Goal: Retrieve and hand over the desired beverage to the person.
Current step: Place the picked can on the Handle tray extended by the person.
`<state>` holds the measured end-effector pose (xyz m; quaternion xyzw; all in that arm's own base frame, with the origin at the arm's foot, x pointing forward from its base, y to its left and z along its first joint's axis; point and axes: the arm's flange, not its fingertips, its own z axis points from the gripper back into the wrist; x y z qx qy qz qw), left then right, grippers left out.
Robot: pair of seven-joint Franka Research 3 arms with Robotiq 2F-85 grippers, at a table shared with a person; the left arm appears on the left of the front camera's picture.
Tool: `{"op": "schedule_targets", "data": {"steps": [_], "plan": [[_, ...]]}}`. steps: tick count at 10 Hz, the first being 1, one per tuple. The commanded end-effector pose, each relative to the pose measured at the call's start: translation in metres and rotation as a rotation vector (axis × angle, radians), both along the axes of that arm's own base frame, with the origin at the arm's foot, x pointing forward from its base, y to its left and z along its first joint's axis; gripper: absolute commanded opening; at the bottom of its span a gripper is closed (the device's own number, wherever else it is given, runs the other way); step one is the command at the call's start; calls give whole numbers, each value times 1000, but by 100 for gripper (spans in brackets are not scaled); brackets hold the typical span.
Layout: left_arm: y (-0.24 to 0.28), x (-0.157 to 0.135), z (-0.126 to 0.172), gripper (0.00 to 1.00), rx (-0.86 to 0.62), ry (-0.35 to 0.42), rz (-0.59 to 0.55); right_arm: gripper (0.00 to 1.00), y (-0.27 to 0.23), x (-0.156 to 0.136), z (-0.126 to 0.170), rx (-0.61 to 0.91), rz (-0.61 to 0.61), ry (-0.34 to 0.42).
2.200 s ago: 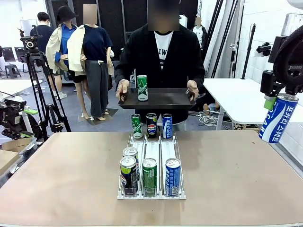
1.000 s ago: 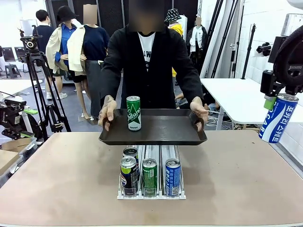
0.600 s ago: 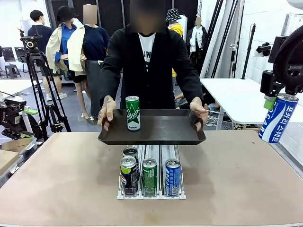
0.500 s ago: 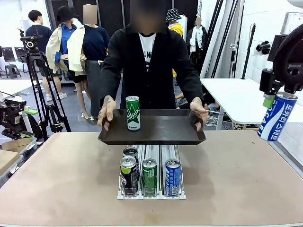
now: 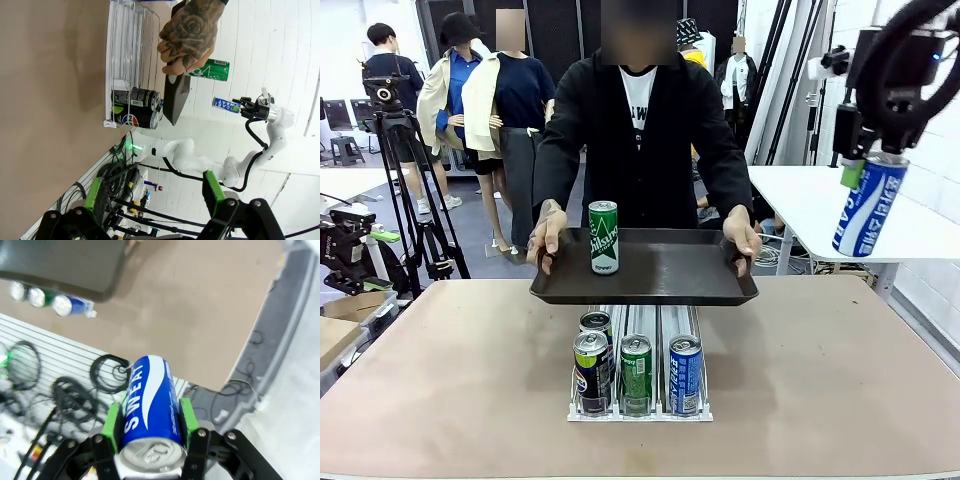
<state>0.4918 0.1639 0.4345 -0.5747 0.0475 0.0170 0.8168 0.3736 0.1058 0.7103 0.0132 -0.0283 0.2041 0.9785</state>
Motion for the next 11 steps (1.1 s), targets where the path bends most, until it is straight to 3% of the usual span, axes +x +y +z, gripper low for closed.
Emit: {"op": "schedule_targets", "data": {"steps": [1, 6, 11], "plan": [[-1, -2, 1, 100, 5, -4, 8, 0, 10, 35, 30, -33, 69, 36], [-1, -2, 1, 100, 5, -4, 8, 0, 71, 119, 61, -33, 195, 59], [-1, -2, 1, 100, 5, -4, 8, 0, 131, 181, 34, 24, 240, 63]]}}
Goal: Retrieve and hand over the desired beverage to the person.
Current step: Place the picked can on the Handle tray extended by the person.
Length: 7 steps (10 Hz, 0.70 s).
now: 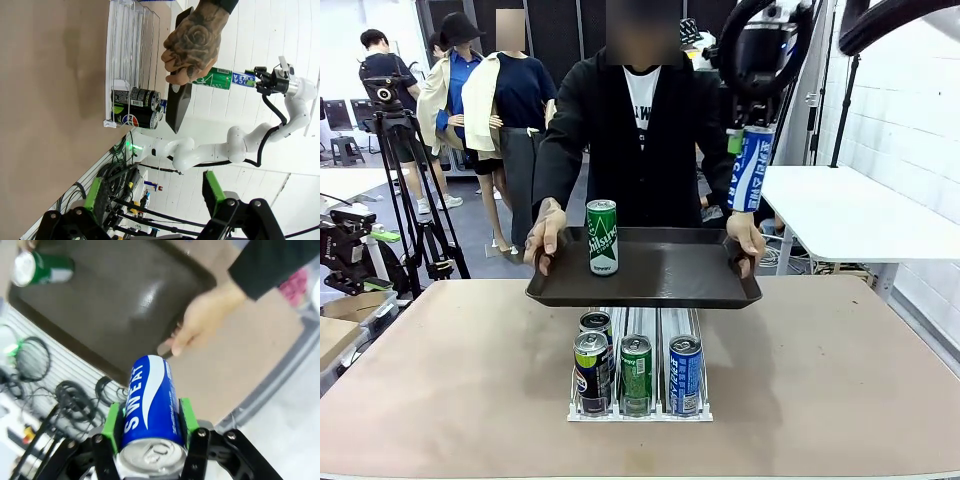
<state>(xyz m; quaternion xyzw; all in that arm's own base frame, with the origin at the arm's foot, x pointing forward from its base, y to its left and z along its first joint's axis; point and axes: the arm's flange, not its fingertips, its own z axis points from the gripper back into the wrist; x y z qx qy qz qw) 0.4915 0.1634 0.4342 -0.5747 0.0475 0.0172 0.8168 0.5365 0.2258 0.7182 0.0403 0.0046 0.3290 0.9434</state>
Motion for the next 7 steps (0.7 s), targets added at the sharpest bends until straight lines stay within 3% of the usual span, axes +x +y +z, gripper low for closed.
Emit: {"op": "schedule_targets", "data": {"steps": [1, 3, 7], "plan": [[-1, -2, 1, 100, 5, -4, 8, 0, 18, 27, 19, 6, -33, -22], [-1, -2, 1, 100, 5, -4, 8, 0, 33, 45, 6, 27, -64, -64], [-1, -2, 1, 100, 5, -4, 8, 0, 67, 69, -26, 0, -107, -77]]}}
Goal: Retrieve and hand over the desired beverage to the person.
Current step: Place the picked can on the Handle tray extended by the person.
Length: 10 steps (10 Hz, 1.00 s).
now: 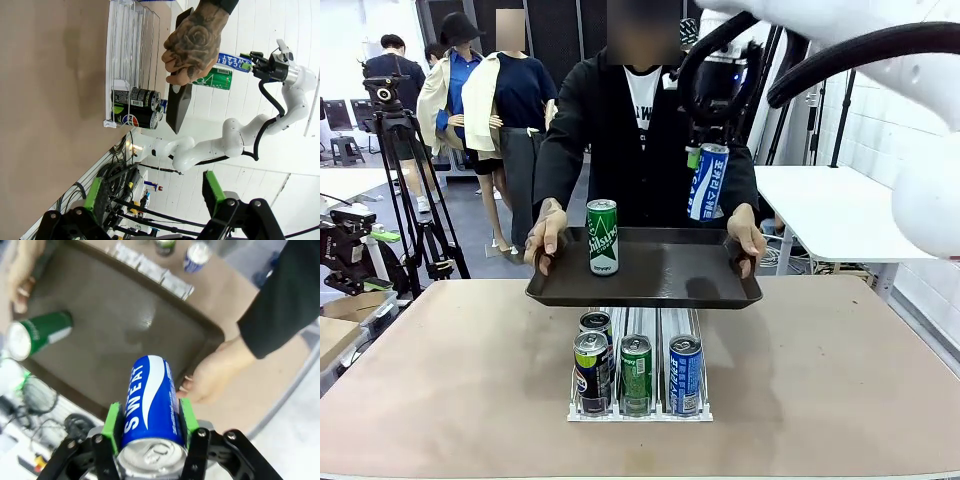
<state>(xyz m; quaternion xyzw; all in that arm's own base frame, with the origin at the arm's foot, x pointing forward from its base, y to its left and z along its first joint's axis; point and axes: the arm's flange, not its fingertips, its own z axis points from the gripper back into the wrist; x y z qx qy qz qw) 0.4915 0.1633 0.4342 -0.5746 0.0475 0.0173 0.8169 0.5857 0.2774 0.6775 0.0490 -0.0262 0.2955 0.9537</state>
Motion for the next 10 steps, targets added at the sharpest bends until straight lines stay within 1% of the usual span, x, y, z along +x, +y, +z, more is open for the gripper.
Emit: {"op": "schedule_targets", "data": {"steps": [1, 2, 4, 7, 10], "plan": [[-1, -2, 1, 100, 5, -4, 7, 0, 19, 23, 8, -41, -44, -28], [-1, -2, 1, 100, 5, -4, 7, 0, 23, 26, 2, -60, -52, -32], [-1, -2, 1, 100, 5, -4, 7, 0, 26, 37, -12, -65, -81, -13], [-1, -2, 1, 100, 5, -4, 7, 0, 35, 40, -29, -101, -82, 12], [-1, -2, 1, 100, 5, -4, 7, 0, 41, 39, -40, -123, -77, 58]]}}
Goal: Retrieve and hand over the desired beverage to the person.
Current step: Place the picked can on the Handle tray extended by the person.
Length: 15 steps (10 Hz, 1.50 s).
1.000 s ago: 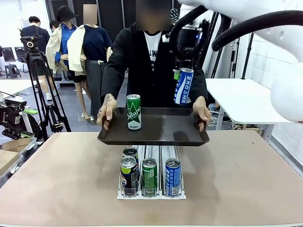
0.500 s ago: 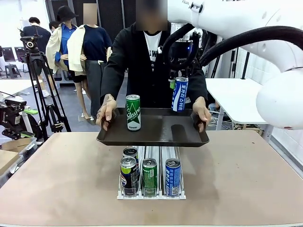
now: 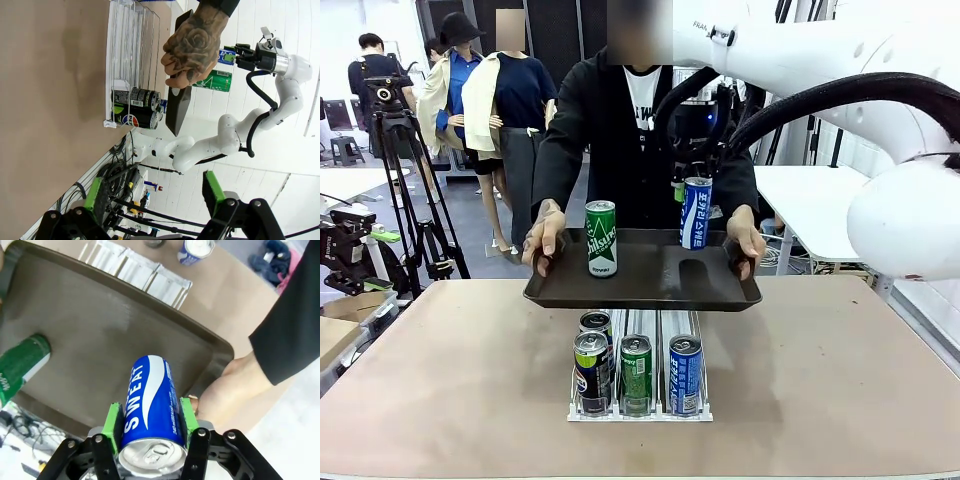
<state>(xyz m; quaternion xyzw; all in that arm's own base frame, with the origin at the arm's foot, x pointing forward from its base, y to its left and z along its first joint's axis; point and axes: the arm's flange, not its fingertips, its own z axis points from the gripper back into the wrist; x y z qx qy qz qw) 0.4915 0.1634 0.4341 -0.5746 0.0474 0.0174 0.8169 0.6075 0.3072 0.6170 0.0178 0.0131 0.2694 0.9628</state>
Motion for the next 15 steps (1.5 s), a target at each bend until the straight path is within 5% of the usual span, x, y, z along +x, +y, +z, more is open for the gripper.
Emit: {"op": "schedule_targets", "data": {"steps": [1, 11, 13, 15], "plan": [[-1, -2, 1, 100, 5, -4, 7, 0, 12, 17, 18, -50, -26, 4], [-1, -2, 1, 100, 5, -4, 7, 0, 17, 21, 7, -59, -10, 108], [-1, -2, 1, 100, 5, -4, 7, 12, 17, 22, 7, -51, -5, 112], [-1, -2, 1, 100, 5, -4, 7, 39, 17, 22, 7, -47, -6, 110]]}}
